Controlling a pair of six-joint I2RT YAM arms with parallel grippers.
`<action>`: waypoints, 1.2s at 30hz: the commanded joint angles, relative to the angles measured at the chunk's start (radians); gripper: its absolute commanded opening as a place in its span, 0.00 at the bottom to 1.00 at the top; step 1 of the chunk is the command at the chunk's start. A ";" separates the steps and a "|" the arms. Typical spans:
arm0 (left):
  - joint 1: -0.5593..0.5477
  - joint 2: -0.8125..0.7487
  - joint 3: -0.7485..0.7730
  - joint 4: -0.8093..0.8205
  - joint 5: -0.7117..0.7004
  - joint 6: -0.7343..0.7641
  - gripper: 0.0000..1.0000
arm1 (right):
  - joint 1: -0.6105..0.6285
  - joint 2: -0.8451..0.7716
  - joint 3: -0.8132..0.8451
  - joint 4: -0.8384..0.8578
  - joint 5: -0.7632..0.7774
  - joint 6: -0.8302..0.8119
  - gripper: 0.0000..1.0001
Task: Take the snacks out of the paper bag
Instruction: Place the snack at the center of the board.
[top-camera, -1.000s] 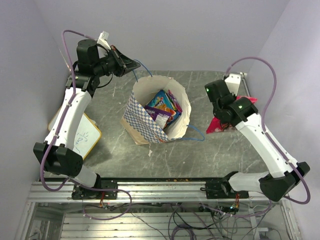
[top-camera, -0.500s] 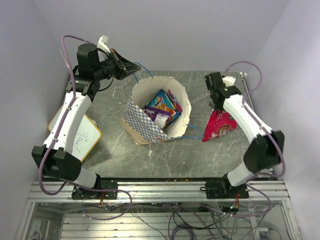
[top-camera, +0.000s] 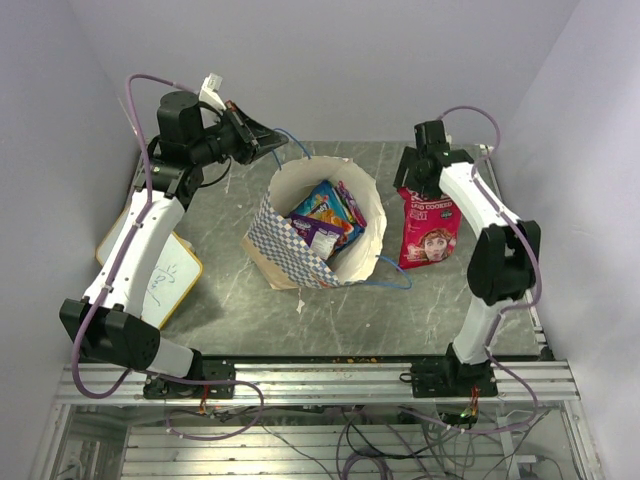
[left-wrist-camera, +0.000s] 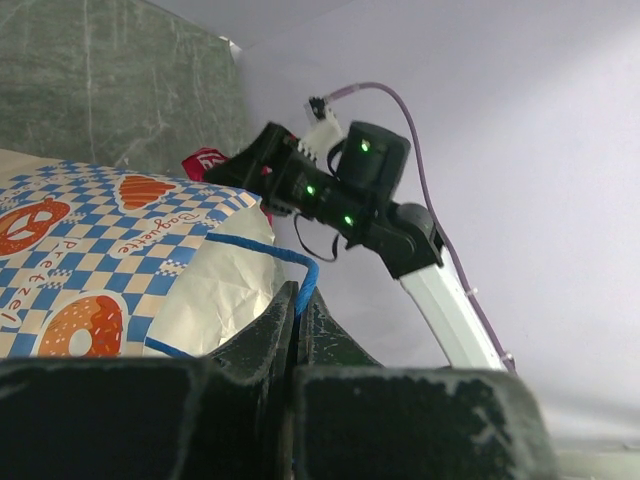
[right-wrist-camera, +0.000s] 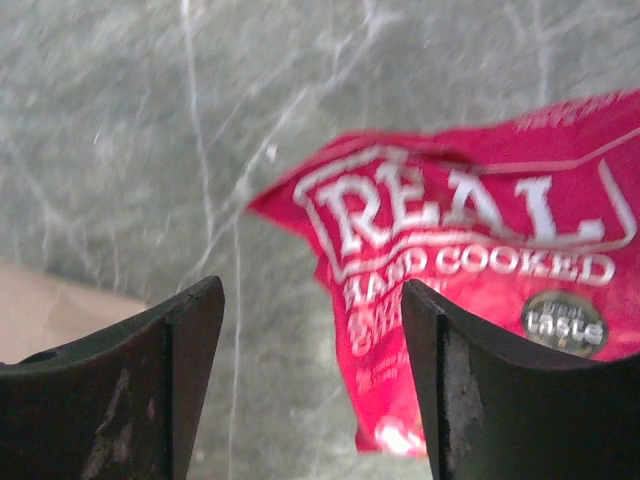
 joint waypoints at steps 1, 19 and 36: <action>-0.014 -0.032 0.016 0.092 0.028 -0.026 0.07 | 0.002 -0.201 -0.129 0.041 -0.158 -0.064 0.73; -0.020 -0.062 -0.057 0.141 0.046 -0.058 0.07 | -0.237 -0.493 -0.553 0.123 -0.452 -0.111 0.94; -0.062 -0.058 -0.010 0.115 0.019 -0.076 0.07 | -0.369 -0.221 -0.795 0.806 -0.921 0.080 0.93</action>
